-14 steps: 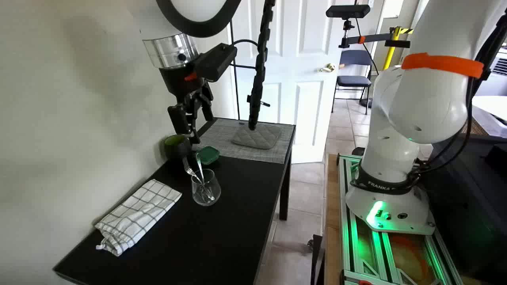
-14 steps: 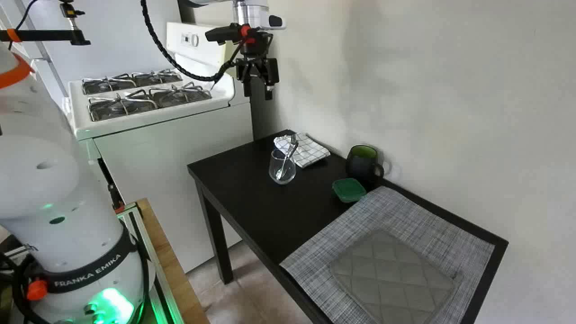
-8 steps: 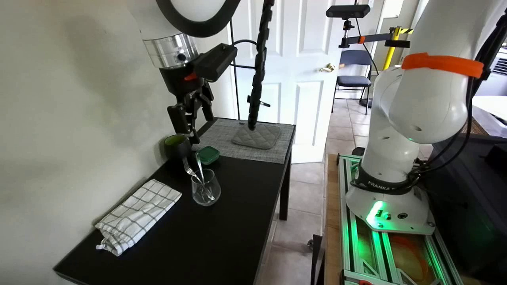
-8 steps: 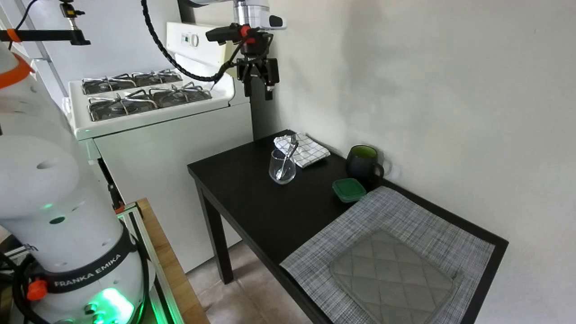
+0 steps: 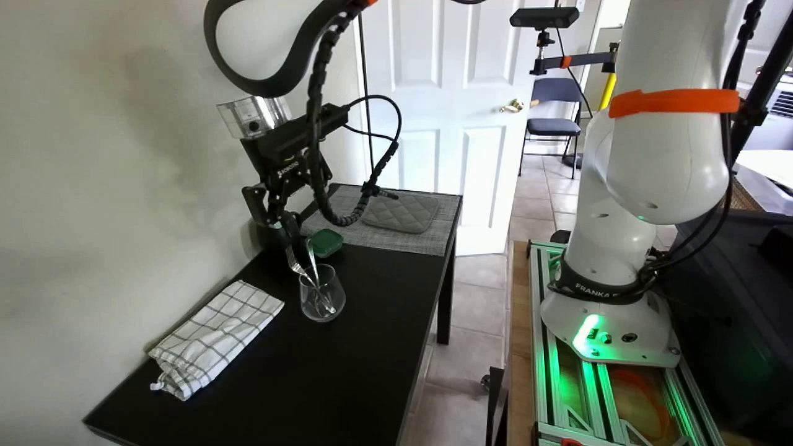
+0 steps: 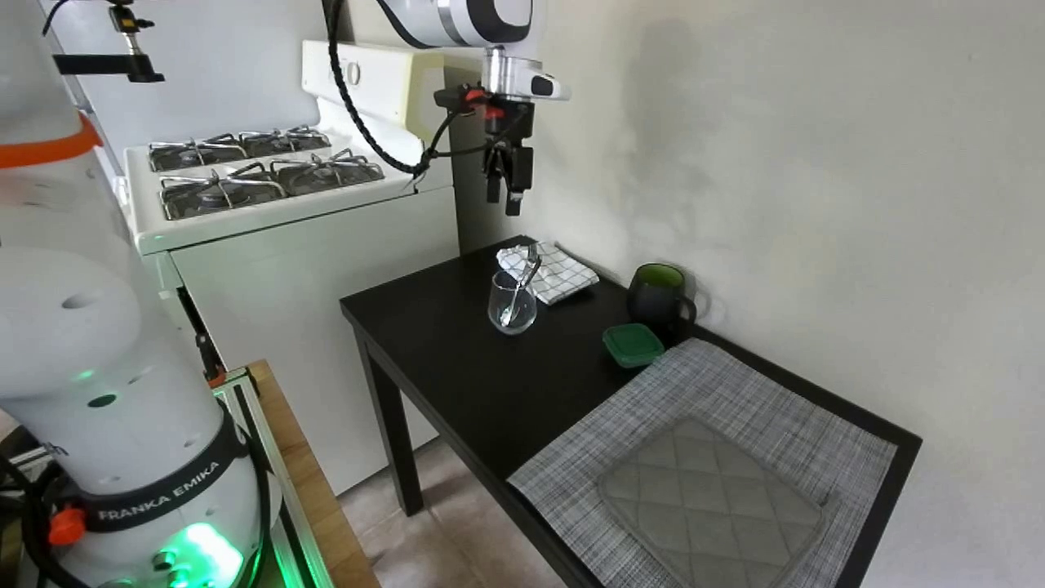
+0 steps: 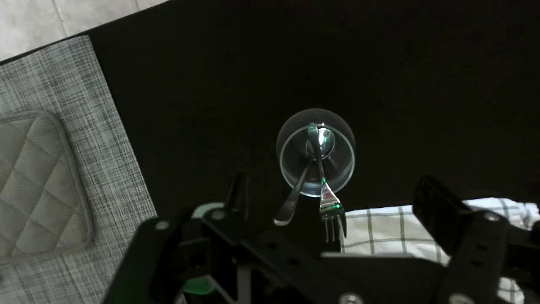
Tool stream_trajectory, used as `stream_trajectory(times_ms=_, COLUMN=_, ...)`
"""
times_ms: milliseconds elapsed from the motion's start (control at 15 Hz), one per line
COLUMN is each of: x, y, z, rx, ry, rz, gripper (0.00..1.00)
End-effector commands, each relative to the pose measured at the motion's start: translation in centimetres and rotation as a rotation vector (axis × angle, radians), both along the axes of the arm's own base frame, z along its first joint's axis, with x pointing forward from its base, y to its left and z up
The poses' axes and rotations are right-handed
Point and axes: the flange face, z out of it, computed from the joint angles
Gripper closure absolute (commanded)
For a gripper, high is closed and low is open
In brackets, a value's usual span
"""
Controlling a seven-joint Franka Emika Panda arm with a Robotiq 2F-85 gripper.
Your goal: Take the fork and spoon out of the glass cup
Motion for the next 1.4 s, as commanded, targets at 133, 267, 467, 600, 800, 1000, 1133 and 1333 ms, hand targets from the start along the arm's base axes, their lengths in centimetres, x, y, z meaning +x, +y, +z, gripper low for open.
stream_trajectory(times_ms=133, x=4.2, y=1.7, z=-1.8, rx=0.075, ry=-0.011, rz=-0.158, gripper=0.0)
stream_trajectory(times_ms=267, x=5.1, y=2.1, z=-2.1, rx=0.093, ry=-0.046, rz=-0.181, gripper=0.0)
stream_trajectory(times_ms=467, x=6.0, y=2.1, z=-2.9, rx=0.092, ry=-0.115, rz=-0.211, gripper=0.0)
stream_trajectory(times_ms=600, x=6.4, y=1.9, z=-3.7, rx=0.082, ry=-0.134, rz=-0.235, gripper=0.0)
stream_trajectory(times_ms=800, x=6.1, y=1.2, z=-4.8, rx=0.034, ry=-0.126, rz=-0.274, gripper=0.0)
stream_trajectory(times_ms=1000, x=6.0, y=0.2, z=-5.3, rx=0.0, ry=-0.123, rz=-0.318, gripper=0.0)
stream_trajectory(times_ms=1133, x=5.9, y=-0.3, z=-5.7, rx=-0.019, ry=-0.115, rz=-0.345, gripper=0.0)
stream_trajectory(times_ms=1333, x=5.5, y=-0.6, z=-6.3, rx=-0.032, ry=-0.09, rz=-0.37, gripper=0.0)
